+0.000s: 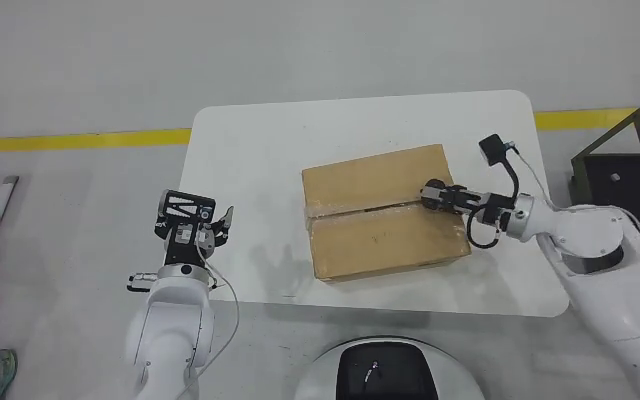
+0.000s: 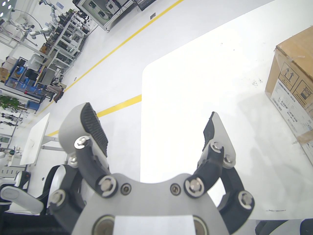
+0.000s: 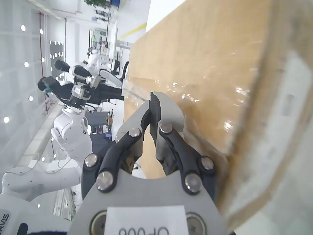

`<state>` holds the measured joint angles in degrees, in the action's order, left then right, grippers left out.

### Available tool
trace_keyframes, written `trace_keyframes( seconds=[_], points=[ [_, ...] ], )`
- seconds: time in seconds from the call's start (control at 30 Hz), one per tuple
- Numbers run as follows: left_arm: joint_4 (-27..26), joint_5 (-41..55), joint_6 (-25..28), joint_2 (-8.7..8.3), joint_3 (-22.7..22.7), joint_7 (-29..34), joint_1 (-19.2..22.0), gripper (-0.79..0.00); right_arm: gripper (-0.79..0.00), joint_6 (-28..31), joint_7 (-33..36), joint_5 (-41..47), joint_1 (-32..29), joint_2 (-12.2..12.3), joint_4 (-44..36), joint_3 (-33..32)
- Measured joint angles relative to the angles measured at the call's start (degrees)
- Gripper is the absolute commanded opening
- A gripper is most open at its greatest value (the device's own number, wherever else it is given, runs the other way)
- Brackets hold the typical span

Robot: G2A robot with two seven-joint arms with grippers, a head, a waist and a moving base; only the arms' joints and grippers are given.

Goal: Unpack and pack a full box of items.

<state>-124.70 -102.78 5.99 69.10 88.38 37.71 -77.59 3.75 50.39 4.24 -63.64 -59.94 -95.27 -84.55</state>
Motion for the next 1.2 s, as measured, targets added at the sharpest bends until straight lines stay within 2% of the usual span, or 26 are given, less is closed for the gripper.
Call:
trace_keyframes(
  seconds=[0.1, 0.2, 0.3, 0.4, 0.47, 0.57, 0.7, 0.87, 0.9, 0.93, 0.97, 1.03, 1.07, 1.2],
  points=[
    [0.0, 0.0, 0.0, 0.00, 0.0, 0.0, 0.0, 0.000, -0.785, 0.5, -2.1, -0.6, -5.5, 1.0, -2.3, -8.6],
    [0.0, 0.0, 0.0, 0.00, 0.0, 0.0, 0.0, 0.000, -0.785, 3.2, -7.5, -2.5, -11.6, 1.6, -4.9, -18.0],
    [0.0, 0.0, 0.0, 0.00, 0.0, 0.0, 0.0, 0.000, -0.785, 7.9, -17.2, -7.3, -18.1, 1.5, -8.2, -25.6],
    [-1.4, 0.8, 0.7, 0.04, -0.4, -2.0, -0.6, 0.000, -0.785, 8.8, -27.1, -14.1, -24.3, 1.2, -14.1, -30.3],
    [-3.0, 1.2, 1.2, 0.09, -0.8, -2.7, -1.0, 0.000, -0.785, 5.7, -32.2, -22.5, -28.0, 0.9, -20.2, -31.8],
    [-5.1, 2.6, 1.4, 0.23, -1.6, -2.4, -1.7, 0.000, -0.785, 2.0, -35.7, -33.3, -31.7, 0.6, -27.2, -32.6],
    [-7.0, 4.2, 1.6, 0.37, -2.0, -1.3, -2.3, 0.000, -0.785, -1.7, -36.7, -46.3, -34.2, 0.5, -33.3, -31.4],
    [-8.1, 4.2, 2.0, 0.43, -2.2, -1.0, -2.7, 0.000, -0.785, -4.4, -36.4, -62.2, -35.4, 0.5, -36.5, -26.7],
    [-8.1, 4.2, 2.0, 0.43, -2.2, -1.0, -2.7, 0.000, -0.610, -4.7, -36.2, -65.1, -35.4, 0.5, -36.5, -25.5],
    [-8.1, 4.2, 2.0, 0.43, -2.2, -1.0, -2.7, 0.000, 0.000, -4.9, -36.1, -67.5, -35.3, 0.5, -36.1, -24.4],
    [-8.1, 4.2, 2.0, 0.43, -2.2, -1.0, -2.7, 0.000, -0.780, -5.0, -35.9, -69.5, -35.1, 0.5, -35.7, -23.3],
    [-8.1, 4.2, 2.0, 0.43, -2.2, -1.0, -2.7, 0.000, -0.750, -5.1, -35.9, -69.8, -35.1, 0.5, -35.6, -23.1],
    [-8.1, 4.2, 2.0, 0.43, -2.2, -1.0, -2.7, 0.000, -0.701, -5.1, -35.9, -69.7, -35.1, 0.5, -35.6, -23.2],
    [-8.1, 4.2, 2.0, 0.43, -2.2, -1.0, -2.7, -0.001, -0.440, -5.0, -36.0, -69.5, -35.1, 0.5, -35.6, -23.3]
  ],
)
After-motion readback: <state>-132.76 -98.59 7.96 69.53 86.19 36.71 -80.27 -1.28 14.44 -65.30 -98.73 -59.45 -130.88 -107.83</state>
